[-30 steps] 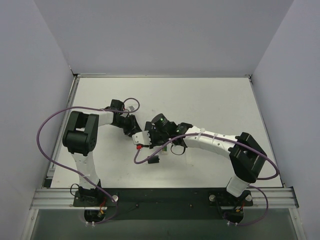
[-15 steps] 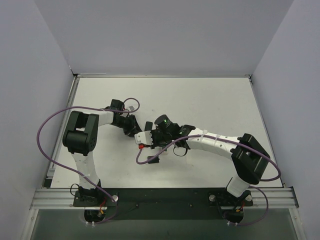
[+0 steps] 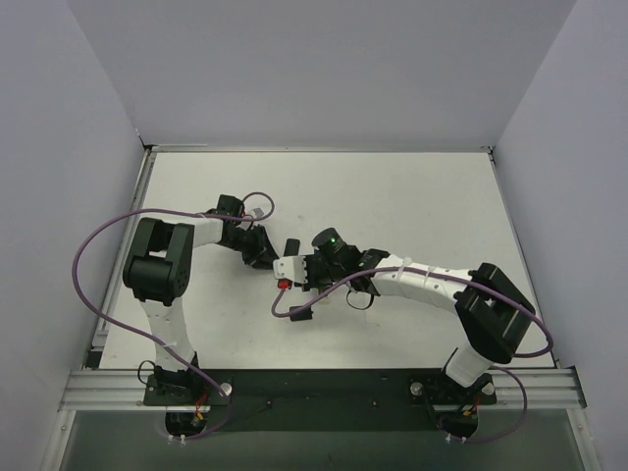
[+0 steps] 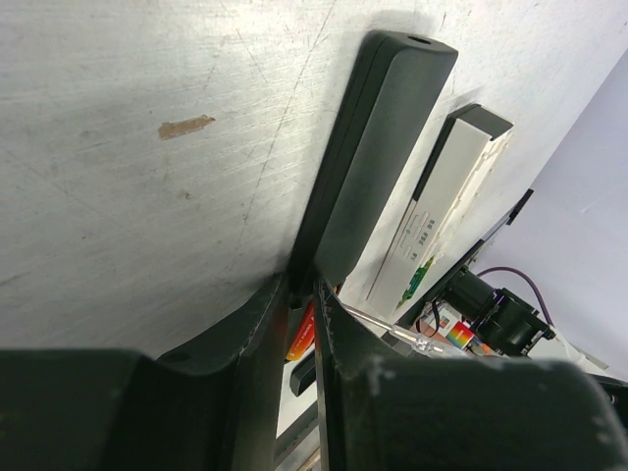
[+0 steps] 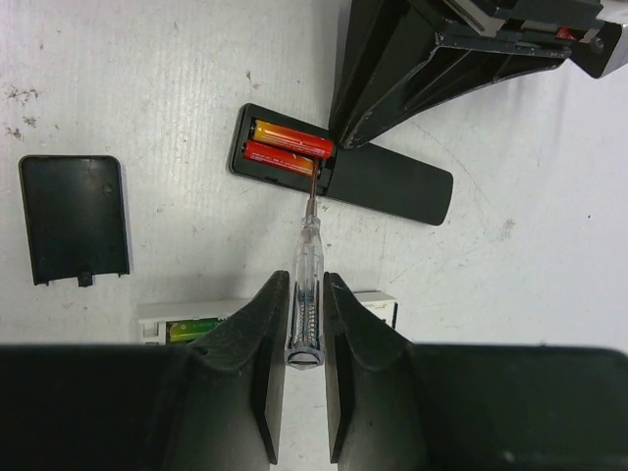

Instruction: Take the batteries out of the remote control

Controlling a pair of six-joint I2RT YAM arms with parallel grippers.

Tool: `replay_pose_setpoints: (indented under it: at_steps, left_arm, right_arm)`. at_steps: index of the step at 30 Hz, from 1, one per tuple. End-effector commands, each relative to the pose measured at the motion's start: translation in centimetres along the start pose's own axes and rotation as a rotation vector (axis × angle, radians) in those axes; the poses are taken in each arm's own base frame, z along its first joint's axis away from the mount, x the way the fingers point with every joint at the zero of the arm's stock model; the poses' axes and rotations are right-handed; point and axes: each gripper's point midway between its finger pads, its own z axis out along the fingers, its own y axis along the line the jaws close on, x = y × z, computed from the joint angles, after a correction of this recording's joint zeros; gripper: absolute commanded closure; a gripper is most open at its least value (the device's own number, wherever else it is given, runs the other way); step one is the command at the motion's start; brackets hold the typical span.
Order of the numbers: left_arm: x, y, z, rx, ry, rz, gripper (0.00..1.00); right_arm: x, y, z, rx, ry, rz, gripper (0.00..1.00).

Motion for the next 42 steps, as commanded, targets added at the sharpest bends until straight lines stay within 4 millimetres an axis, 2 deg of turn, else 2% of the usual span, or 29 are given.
replay_pose_setpoints:
  at_steps: [1, 5, 14, 23, 37, 42]
  left_arm:
    - [1.9, 3.0, 1.8, -0.124, 0.054, -0.007, 0.74]
    - [2.0, 3.0, 1.8, -0.123, 0.055, -0.003, 0.74]
    - [2.3, 2.8, 1.9, -0.123, 0.058, 0.001, 0.74]
    - [2.4, 2.7, 1.9, -0.123, 0.059, 0.003, 0.74]
    - [2.8, 2.3, 2.3, -0.111, 0.066, 0.014, 0.74]
    - [3.0, 2.3, 2.4, -0.113, 0.072, 0.015, 0.74]
  right_arm:
    - [2.3, 4.7, 0.7, -0.140, 0.042, 0.090, 1.00]
    - [2.5, 5.0, 0.8, -0.140, 0.033, 0.109, 1.00]
    - [1.3, 4.1, 0.8, -0.086, -0.062, 0.212, 1.00]
    - [2.0, 4.4, 1.2, -0.085, -0.094, 0.343, 1.00]
    - [1.9, 4.2, 1.3, -0.072, -0.152, 0.564, 1.00]
    - [1.3, 4.0, 1.7, -0.094, -0.167, 0.614, 1.00]
